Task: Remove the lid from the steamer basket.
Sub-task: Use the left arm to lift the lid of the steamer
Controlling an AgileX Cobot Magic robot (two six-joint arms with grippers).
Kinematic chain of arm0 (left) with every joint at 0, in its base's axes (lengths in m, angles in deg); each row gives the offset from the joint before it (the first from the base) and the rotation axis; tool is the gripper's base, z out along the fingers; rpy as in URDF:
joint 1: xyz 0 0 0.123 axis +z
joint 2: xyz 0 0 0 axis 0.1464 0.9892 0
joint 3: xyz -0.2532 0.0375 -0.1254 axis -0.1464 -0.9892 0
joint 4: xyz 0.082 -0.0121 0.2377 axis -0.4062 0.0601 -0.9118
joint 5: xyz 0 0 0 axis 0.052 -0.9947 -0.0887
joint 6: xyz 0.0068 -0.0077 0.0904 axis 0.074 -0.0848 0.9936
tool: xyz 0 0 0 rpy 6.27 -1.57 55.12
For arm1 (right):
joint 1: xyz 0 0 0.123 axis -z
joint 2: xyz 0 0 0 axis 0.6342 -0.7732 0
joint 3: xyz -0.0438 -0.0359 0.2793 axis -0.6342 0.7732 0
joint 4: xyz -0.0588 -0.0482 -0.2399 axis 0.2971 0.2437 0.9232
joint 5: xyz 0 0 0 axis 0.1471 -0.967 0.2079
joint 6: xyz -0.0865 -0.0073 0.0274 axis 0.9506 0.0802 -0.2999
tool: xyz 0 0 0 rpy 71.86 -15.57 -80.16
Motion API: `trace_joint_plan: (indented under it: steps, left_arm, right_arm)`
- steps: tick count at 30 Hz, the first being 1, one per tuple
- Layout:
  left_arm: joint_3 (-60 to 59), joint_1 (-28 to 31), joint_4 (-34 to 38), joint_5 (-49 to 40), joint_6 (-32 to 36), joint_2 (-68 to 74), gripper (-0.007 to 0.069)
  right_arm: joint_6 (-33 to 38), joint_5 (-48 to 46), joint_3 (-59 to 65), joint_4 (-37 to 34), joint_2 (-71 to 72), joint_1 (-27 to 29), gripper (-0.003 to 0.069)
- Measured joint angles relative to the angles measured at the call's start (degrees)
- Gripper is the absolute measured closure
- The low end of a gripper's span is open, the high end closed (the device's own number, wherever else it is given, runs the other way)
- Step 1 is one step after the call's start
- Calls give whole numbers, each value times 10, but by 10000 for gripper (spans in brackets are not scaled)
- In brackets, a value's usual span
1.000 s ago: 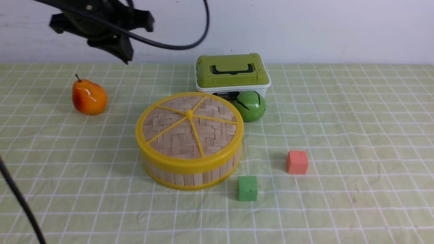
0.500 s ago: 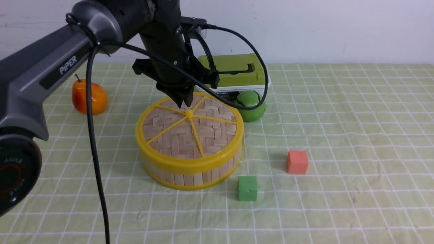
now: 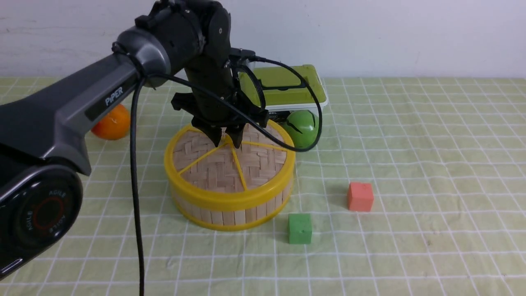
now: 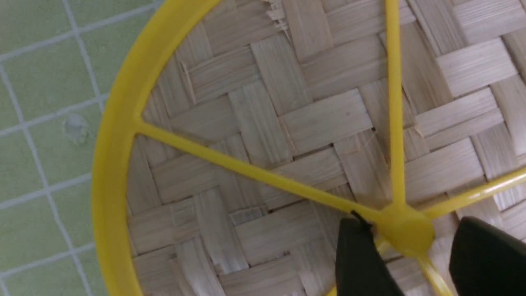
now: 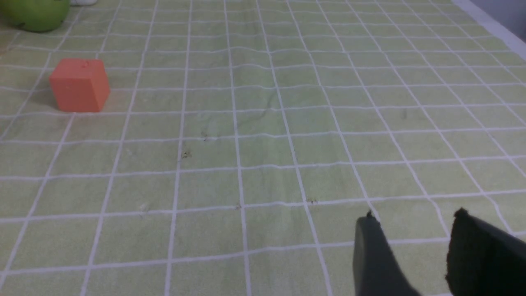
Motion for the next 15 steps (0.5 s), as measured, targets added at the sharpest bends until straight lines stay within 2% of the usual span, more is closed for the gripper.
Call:
trace_joint_plan:
  steps: [4,8,9,15]
  left_arm:
    - [1,0,0,9,0,5,363]
    - [2,0,-1,13,0,5,450]
    - [2,0,-1,16,0,5,503]
    - [2,0,-1,16,0,0,512]
  right_arm:
    - [0,0,0,0,0,0,417]
    - [0,0,0,0,0,0,417]
    - [0,0,0,0,0,0,417]
    - [0,0,0,0,0,0,417]
